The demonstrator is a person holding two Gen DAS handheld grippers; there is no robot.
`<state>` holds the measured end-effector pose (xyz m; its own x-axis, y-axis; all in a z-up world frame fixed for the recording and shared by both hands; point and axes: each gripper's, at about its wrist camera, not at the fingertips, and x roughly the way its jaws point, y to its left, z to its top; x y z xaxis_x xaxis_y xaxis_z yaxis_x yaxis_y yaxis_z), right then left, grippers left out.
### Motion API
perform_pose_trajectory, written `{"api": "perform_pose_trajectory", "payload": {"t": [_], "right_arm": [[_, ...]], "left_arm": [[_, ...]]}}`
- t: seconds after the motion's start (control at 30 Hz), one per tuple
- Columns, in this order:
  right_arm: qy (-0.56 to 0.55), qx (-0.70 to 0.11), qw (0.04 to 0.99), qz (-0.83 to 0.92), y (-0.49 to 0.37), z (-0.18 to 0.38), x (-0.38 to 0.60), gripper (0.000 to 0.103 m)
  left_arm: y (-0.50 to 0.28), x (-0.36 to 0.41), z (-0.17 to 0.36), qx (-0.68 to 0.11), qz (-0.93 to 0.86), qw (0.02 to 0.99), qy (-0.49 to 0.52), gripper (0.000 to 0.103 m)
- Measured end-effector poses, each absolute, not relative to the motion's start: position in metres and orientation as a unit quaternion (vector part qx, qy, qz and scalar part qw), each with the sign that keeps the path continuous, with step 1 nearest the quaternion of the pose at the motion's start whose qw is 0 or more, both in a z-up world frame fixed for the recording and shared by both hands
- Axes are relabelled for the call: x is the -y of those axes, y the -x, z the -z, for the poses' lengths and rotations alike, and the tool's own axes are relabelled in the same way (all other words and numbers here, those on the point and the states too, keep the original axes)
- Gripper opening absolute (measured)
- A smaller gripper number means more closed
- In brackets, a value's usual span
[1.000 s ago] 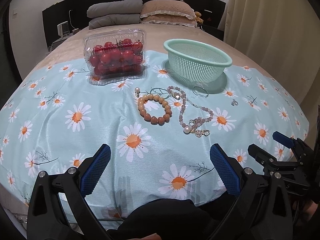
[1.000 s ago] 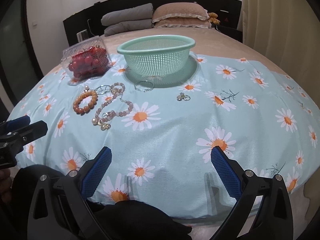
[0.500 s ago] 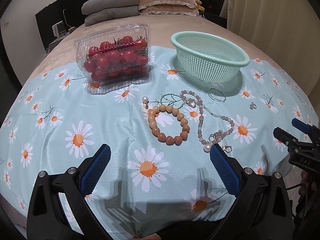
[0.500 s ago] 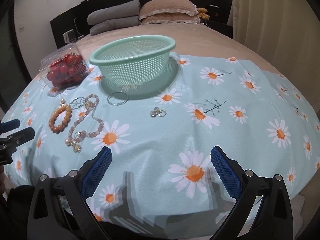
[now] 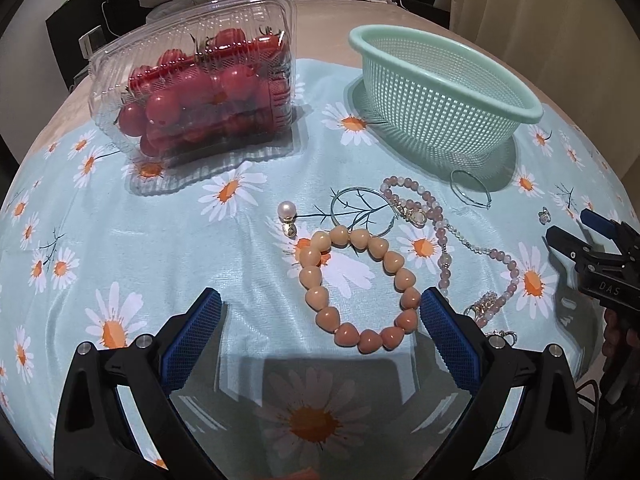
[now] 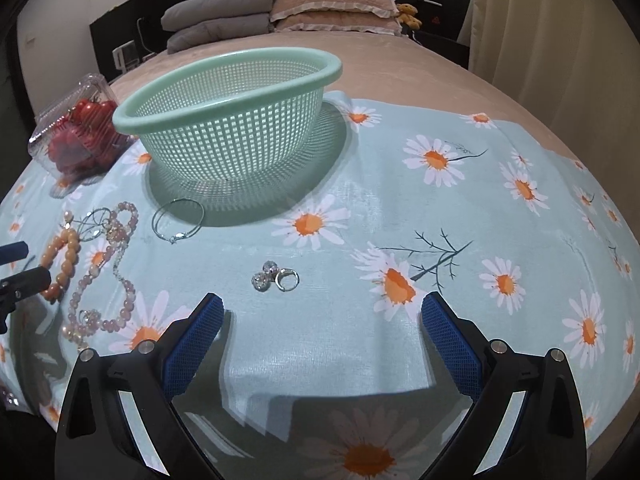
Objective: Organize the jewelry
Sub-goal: 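Grasp the silver earrings with the right tool while the left tool grasps the peach bead bracelet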
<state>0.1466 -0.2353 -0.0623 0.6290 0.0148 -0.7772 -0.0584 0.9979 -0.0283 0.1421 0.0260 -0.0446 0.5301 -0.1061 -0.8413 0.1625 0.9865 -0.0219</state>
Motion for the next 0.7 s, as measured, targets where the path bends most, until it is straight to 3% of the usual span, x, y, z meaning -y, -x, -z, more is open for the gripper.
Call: {"api": "perform_pose_trajectory", "payload": {"t": [0.23,0.53,0.6,0.67,0.7], "right_arm": [[0.007,-0.409,0.912,-0.034,-0.159,0.078,0.236,0.097],[-0.003,-0.404,0.914,-0.042,-0.157,0.078,0.239,0.095],[0.002,-0.401,0.914,-0.056,-0.157,0.077,0.240,0.087],[0.010,-0.394,0.917,-0.064,-0.154,0.074,0.239,0.060],[0.013,-0.392,0.917,-0.067,-0.153,0.074,0.238,0.055]], "left_arm": [[-0.147,-0.013,0.065,-0.464,0.087,0.877,-0.091,0.099],[-0.136,-0.022,0.069,-0.437,0.099,0.891,-0.065,0.098],[-0.133,-0.021,0.068,-0.436,0.106,0.891,-0.065,0.093],[-0.128,-0.018,0.063,-0.434,0.113,0.890,-0.076,0.079],[-0.129,-0.018,0.062,-0.434,0.116,0.890,-0.080,0.075]]}}
